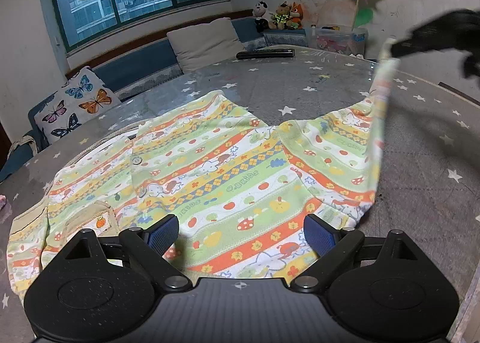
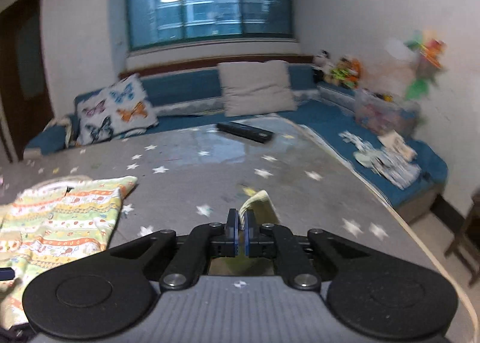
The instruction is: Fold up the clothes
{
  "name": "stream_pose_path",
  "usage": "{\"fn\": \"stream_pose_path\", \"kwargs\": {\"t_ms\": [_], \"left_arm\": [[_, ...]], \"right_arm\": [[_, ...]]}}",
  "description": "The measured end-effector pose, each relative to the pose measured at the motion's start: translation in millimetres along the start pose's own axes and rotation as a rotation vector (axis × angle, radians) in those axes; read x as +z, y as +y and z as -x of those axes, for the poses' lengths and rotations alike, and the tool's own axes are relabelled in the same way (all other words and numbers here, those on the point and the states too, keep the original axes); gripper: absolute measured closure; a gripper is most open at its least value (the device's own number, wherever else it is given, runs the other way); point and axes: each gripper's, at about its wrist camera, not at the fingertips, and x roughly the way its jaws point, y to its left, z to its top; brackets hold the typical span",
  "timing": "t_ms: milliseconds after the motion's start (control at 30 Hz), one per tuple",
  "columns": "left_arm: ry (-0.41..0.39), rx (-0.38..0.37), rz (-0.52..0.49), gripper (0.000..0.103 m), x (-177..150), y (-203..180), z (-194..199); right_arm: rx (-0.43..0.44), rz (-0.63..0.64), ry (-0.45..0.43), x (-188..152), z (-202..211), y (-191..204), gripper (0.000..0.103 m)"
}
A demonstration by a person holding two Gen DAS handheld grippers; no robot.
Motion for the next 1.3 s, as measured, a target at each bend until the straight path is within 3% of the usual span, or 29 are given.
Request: {"fn": "stream_pose_path", "kwargs": {"t_ms": [267, 400, 567, 700, 933, 1067, 1300], "left_arm": [[-0.001, 0.005, -0.016, 0.011, -3.3, -2.5, 4.7], [0.002, 0.006, -0.011, 0.011, -3.9, -2.3, 6.1], [0.008, 0.005, -0.005, 0.011, -4.9, -1.3, 7.9], [0.008, -0.007, -0.008, 0.011, -6.1, 0.7, 7.9], [0.008, -0.024, 0.007, 0.011, -8.0, 3.2, 6.4], [0.009, -0.032, 0.017, 0.010, -8.4, 4.6, 6.4], [0.016, -0.049, 0.033, 0.011, -8.1, 6.9, 5.6]], "right_arm": [[-0.129, -0.017, 0.067, -34.8, 24.4, -35.3, 0.093], [-0.042, 0.010, 0.067, -29.3, 17.1, -20.6, 0.082], [0.101, 0.029, 0.137, -27.2, -23.9, 11.8, 0.076], [0.097, 0.026, 0.185, -33.6, -47.0, 20.1, 0.075], [0.014, 0.003, 0.181, -23.2, -67.4, 9.1, 0.075], [0.101, 0.022, 0.170, -3.7, -73.4, 22.9, 0.074], [0.297, 0.133, 0.214, 18.5, -111.8, 90.7, 0.075]]}}
